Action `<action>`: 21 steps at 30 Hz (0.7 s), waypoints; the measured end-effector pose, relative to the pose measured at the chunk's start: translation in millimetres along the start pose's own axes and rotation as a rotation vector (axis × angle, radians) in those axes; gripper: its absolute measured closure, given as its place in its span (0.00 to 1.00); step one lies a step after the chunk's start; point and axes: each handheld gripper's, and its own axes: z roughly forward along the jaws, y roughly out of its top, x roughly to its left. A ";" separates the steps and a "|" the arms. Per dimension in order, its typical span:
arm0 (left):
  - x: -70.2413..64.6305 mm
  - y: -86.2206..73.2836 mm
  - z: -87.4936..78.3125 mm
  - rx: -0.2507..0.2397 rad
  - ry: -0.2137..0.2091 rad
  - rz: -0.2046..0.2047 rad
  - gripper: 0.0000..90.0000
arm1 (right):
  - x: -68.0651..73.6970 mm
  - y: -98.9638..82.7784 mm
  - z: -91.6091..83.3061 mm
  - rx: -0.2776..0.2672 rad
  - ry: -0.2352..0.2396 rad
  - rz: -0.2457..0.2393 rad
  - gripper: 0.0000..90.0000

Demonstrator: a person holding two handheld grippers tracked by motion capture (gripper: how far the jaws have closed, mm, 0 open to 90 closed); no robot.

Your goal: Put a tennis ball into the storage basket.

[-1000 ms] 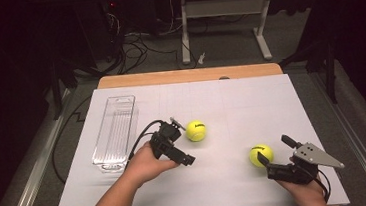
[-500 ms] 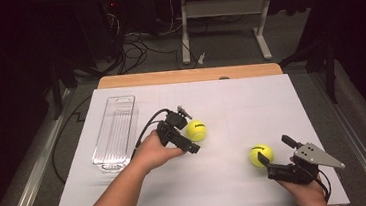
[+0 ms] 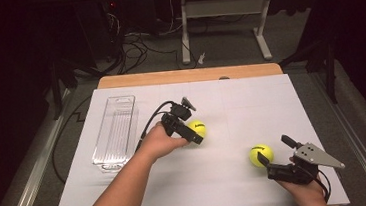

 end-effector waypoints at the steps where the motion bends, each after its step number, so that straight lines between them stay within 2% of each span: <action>1: 0.7 1.9 0.9 0.001 -0.002 -0.002 0.01 | 0.0 0.0 0.0 0.000 0.000 0.000 0.03; 7: 1.3 12.3 8.2 0.018 0.013 0.001 0.01 | -0.8 -0.1 -1.0 -0.001 0.001 0.004 0.03; 11: 5.5 16.6 10.3 0.011 0.004 -0.020 0.01 | -0.9 -0.3 -1.4 -0.002 0.001 0.005 0.03; 17: 10.9 18.7 14.7 0.009 0.003 -0.032 0.02 | -1.4 -0.2 -1.7 -0.005 0.002 0.009 0.03; 21: 10.8 18.9 18.4 0.009 0.001 -0.025 0.02 | -1.1 -0.1 -1.5 -0.004 0.004 0.007 0.03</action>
